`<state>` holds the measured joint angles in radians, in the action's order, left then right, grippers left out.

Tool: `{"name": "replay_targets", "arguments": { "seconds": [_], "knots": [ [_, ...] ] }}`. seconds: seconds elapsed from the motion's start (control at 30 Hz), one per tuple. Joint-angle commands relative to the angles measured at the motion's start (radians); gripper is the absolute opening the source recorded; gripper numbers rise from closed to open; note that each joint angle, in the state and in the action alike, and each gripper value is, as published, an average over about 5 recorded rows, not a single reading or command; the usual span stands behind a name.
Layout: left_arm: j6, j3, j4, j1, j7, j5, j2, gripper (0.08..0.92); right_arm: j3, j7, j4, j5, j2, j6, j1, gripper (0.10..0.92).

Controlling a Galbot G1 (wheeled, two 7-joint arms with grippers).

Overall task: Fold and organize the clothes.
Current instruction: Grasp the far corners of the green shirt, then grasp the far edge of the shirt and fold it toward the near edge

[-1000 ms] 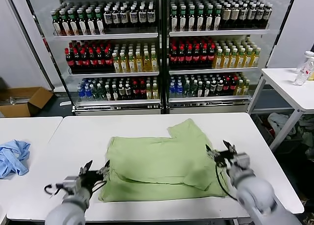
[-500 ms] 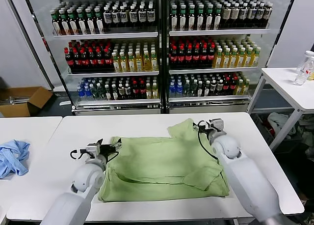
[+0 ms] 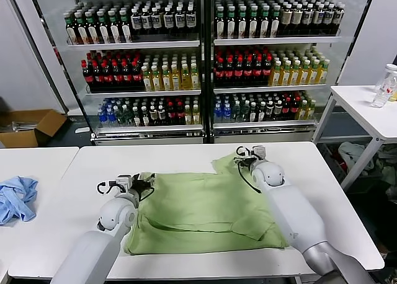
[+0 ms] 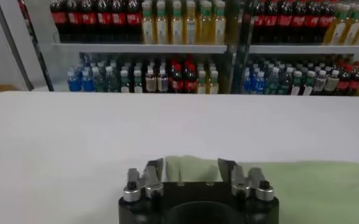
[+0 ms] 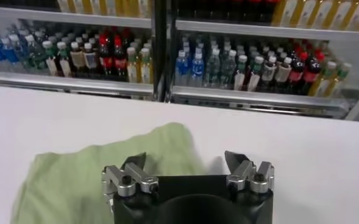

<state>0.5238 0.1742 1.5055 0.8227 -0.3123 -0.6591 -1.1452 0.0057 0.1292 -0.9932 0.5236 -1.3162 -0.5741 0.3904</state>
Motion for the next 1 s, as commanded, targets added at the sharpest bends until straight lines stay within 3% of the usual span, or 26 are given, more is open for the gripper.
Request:
{"name": "replay_targets", "arguments": {
  "seconds": [0.03, 0.33, 0.53, 0.7, 1.0],
  "knots": [
    [0.026, -0.015, -0.03, -0.009, 0.02, -0.042, -0.001, 0.515, -0.019, -0.014, 0.076, -0.003, -0.029, -0.004, -0.034, 0.629],
    [0.004, 0.007, 0.007, 0.021, 0.018, -0.07, 0.006, 0.247, -0.013, -0.022, 0.034, 0.028, -0.011, -0.004, -0.009, 0.386],
    [-0.041, 0.032, 0.103, 0.06, 0.042, -0.096, 0.027, 0.097, -0.005, -0.008, -0.105, 0.068, 0.027, 0.011, 0.026, 0.213],
    [-0.068, 0.063, 0.207, 0.099, 0.058, -0.135, 0.052, 0.083, 0.018, 0.009, -0.291, 0.097, 0.076, 0.033, 0.069, 0.11],
    [-0.082, 0.124, 0.355, 0.204, 0.065, -0.166, 0.078, 0.083, 0.104, 0.039, -0.636, 0.177, 0.218, 0.032, 0.242, 0.106]
  ]
}}
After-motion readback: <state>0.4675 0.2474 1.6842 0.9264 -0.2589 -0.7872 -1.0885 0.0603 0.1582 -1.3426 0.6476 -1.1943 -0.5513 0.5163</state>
